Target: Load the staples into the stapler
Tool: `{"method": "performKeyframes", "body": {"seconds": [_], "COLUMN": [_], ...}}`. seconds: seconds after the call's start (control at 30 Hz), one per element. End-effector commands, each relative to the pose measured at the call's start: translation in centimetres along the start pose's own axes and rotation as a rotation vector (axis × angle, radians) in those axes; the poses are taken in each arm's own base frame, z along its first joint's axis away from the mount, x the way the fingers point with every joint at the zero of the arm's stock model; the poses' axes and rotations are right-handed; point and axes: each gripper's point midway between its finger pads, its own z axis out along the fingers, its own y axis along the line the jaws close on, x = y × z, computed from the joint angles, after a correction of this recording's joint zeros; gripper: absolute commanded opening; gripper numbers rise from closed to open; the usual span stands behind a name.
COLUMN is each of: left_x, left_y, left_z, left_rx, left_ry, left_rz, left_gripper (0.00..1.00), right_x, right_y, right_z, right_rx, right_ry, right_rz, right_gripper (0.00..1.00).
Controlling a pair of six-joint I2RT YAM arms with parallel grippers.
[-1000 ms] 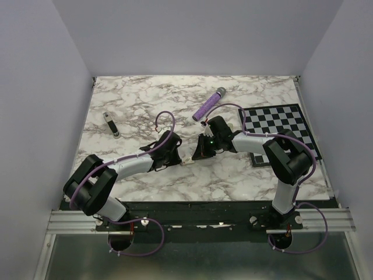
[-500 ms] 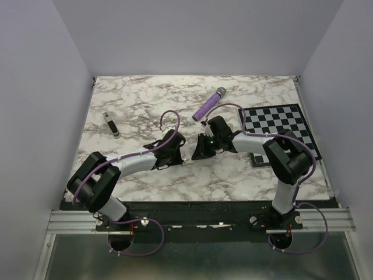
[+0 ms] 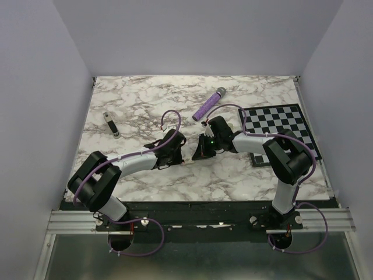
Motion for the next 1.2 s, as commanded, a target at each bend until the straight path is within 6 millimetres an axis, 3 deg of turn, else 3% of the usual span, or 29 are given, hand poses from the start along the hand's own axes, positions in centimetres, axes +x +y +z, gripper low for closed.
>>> {"method": "performKeyframes", "body": {"seconds": [0.0, 0.37, 0.83, 1.17], "left_x": [-0.3, -0.8, -0.6, -1.0], "left_y": [-0.3, 0.4, 0.8, 1.6], "left_z": [-0.1, -0.5, -0.3, -0.7], "left_rx": [-0.015, -0.048, -0.048, -0.083], "left_ry": [-0.006, -0.028, -0.021, -0.040], "left_rz": [0.006, 0.026, 0.025, 0.033], "left_gripper": [0.00, 0.00, 0.00, 0.00], "right_x": [0.7, 0.0, -0.2, -0.5], "right_y": [-0.5, -2.0, -1.5, -2.9], "right_z": [0.1, -0.9, -1.3, -1.9], "right_rx": [0.001, 0.079, 0.065, 0.153], "right_ry": [0.015, -0.027, -0.030, -0.054], "right_rz": [0.019, -0.001, -0.011, -0.024], "right_gripper": [0.01, 0.01, 0.01, 0.01]}}
